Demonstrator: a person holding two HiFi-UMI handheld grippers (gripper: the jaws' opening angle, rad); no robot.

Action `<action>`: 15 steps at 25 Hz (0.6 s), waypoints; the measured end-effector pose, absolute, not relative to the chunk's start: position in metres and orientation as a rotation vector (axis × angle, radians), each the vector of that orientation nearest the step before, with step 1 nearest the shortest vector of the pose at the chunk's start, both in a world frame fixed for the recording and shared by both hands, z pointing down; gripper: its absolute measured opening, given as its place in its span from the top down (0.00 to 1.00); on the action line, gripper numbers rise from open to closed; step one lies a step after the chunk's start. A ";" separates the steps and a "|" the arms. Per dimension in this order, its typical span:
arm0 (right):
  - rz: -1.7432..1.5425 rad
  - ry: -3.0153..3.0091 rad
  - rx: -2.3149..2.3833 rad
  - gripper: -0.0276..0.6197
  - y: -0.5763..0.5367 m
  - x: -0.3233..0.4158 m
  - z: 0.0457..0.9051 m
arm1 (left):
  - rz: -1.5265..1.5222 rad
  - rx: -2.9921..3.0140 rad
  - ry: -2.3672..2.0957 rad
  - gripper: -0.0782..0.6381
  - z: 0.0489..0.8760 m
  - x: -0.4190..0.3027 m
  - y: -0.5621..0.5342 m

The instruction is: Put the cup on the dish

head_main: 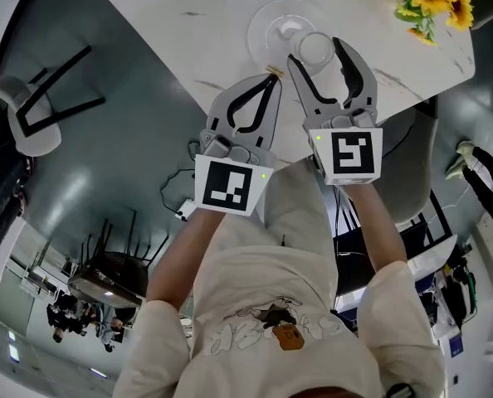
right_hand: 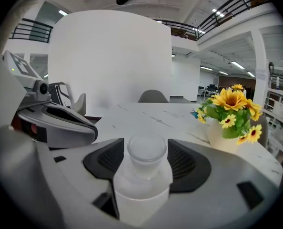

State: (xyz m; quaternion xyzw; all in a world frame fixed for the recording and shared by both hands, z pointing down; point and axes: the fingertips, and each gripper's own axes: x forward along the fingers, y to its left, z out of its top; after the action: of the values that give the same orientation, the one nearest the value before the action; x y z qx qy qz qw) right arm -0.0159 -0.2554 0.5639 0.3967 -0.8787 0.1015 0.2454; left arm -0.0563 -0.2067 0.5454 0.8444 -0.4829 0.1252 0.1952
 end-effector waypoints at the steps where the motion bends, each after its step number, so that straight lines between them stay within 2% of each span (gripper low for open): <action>1: 0.267 -2.399 1.077 0.54 -0.254 -0.016 0.561 | 0.352 2.371 -1.357 0.89 0.542 -0.056 -0.206; 15: 0.195 -2.445 1.093 0.54 -0.229 -0.008 0.496 | 0.295 2.398 -1.426 0.89 0.473 -0.052 -0.189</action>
State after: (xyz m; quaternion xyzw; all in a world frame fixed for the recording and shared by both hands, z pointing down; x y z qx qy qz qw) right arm -0.0078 -0.2288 0.4961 0.3964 -0.8870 0.0707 0.2262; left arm -0.0521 -0.1888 0.4725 0.8427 -0.5012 0.1038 0.1671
